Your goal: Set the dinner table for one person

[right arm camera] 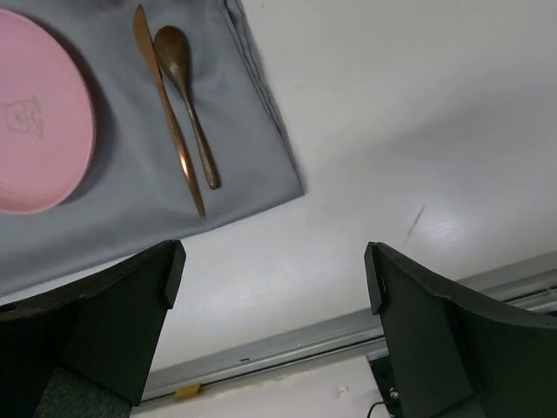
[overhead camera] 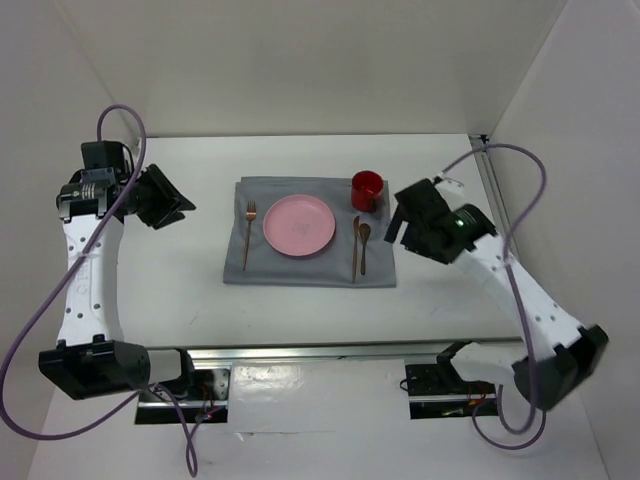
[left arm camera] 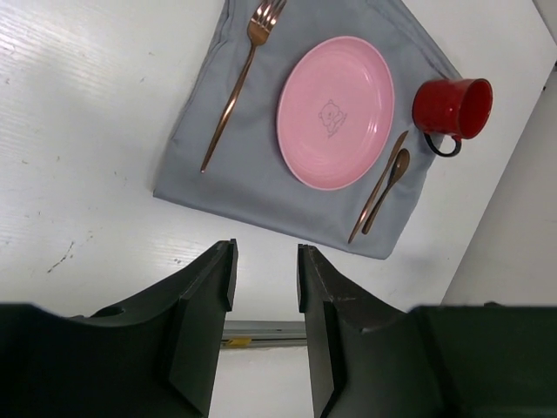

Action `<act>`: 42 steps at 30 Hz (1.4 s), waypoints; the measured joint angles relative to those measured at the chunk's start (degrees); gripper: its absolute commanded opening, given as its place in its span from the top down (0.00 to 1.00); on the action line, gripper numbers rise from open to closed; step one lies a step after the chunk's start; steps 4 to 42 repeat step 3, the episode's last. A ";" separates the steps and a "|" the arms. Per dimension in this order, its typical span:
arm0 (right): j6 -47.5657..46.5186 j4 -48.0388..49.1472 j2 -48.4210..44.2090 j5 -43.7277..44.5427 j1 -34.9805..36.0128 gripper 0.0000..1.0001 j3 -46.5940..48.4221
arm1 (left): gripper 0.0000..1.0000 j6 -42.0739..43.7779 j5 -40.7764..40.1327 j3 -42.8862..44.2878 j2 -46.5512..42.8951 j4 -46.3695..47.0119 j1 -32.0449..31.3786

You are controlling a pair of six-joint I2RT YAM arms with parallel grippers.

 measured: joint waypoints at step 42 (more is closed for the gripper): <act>0.31 -0.33 -10.01 -0.42 -0.66 0.01 -4.74 | 0.48 0.00 0.44 0.59 0.00 0.31 0.00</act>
